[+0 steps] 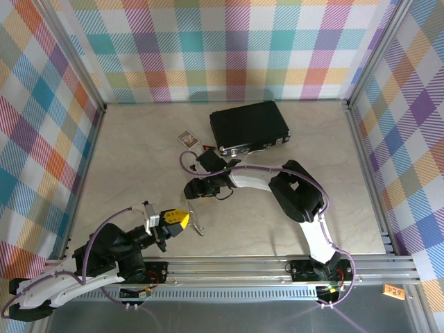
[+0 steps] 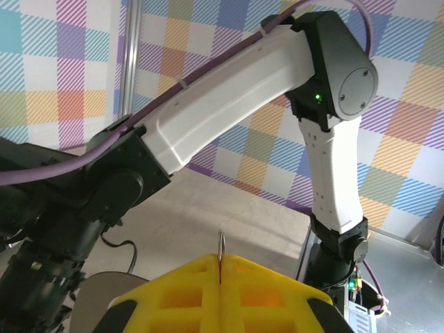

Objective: Put the keys on the keyring

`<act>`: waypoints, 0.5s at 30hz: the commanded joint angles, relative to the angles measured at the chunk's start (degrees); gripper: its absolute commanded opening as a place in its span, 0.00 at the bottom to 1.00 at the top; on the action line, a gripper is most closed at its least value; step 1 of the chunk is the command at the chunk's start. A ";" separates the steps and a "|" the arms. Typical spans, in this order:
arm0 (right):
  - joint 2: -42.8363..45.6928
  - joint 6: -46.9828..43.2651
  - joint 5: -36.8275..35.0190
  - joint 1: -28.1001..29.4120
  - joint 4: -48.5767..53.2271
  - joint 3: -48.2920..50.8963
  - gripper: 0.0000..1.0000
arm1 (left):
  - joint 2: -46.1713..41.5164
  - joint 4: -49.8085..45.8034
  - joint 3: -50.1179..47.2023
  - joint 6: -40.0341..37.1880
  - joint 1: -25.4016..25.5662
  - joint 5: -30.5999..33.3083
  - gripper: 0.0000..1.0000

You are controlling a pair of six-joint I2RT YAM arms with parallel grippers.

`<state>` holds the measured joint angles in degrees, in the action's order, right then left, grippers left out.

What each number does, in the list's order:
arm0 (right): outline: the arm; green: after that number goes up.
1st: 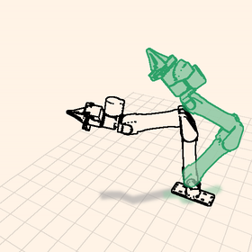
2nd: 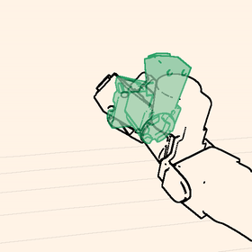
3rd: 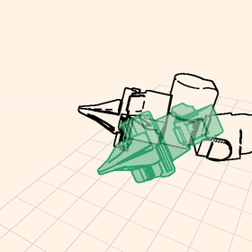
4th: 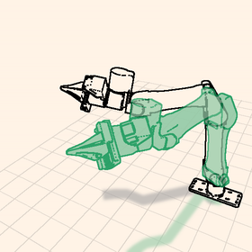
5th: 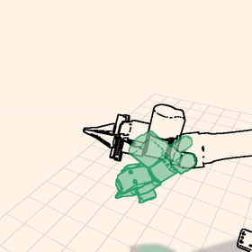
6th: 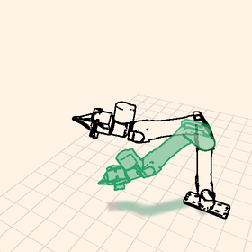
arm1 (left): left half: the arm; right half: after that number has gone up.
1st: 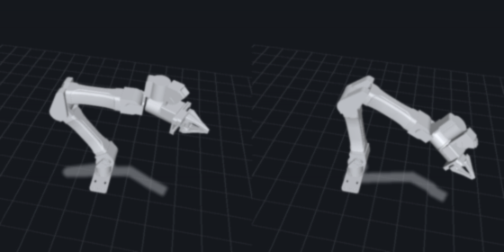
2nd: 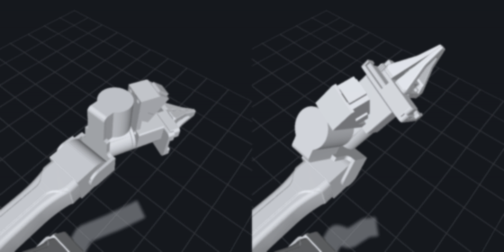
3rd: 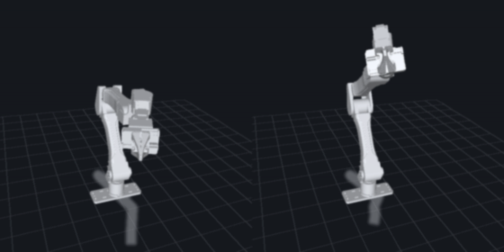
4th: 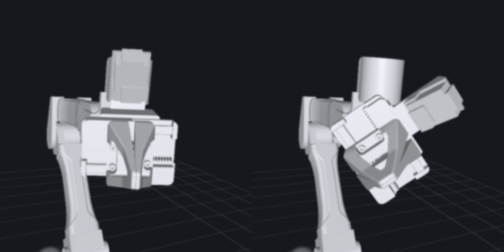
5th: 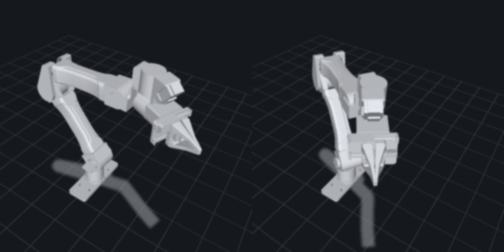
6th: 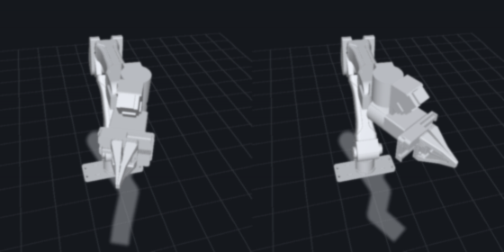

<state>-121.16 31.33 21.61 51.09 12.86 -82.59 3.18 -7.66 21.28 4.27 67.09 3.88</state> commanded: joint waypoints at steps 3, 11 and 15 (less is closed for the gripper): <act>-1.96 1.36 0.99 0.59 -1.17 -2.41 0.51 | -1.47 3.60 -0.43 0.07 0.37 -1.68 0.00; -3.38 1.54 0.72 0.85 -0.62 -3.90 0.46 | -2.04 3.68 -0.54 0.30 0.36 -1.67 0.00; -4.11 1.60 0.63 0.98 -0.38 -4.51 0.44 | -2.21 3.70 -0.45 0.25 0.40 -1.70 0.00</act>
<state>-124.31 32.42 21.71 51.46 12.49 -85.21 2.11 -7.27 21.12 4.29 67.09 2.79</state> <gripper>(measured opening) 0.439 0.050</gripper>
